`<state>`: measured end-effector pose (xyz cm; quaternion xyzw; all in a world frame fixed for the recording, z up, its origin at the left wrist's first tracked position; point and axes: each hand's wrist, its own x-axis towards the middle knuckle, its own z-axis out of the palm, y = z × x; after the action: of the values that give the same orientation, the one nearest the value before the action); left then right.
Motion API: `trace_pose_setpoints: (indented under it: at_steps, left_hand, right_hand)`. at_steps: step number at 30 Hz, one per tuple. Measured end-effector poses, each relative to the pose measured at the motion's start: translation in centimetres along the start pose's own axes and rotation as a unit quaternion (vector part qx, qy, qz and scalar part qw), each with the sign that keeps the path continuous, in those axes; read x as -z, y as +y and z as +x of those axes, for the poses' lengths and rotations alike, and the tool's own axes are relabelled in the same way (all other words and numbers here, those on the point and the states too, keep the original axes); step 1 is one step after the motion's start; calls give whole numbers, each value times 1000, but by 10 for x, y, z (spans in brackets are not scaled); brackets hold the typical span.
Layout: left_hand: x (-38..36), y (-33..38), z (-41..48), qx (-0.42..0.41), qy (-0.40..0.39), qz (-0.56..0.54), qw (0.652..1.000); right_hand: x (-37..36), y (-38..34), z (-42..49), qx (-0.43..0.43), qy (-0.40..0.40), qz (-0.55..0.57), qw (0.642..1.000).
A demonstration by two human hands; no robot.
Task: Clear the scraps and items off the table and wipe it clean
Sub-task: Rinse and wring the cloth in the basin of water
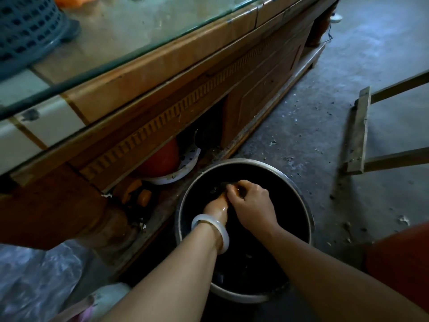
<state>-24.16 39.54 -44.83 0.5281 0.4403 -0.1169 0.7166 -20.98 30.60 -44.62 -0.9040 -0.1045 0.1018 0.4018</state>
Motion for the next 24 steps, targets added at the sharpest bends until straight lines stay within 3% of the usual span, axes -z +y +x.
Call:
trace_pose_setpoints:
  at_steps: [10,14,18,21,24]
  left_hand:
    - [8,-4,15,-14,-18,232,972]
    - [22,-22,27,49,6,188,981]
    - [14,-26,20,102,34,76,991]
    - [11,-28,24,146,26,-5,989]
    - [20,-27,27,182,18,-97,978]
  right_hand:
    - [11,56,7,-49,-65,-223,971]
    - [0,63,-2,-128,-172,-234,948]
    - [-34,56,-13,-191,-183,-167,950]
    - [-47,43,-15,-189,-153,14,970]
    - [-43,26,-13,-145,-136,160,967]
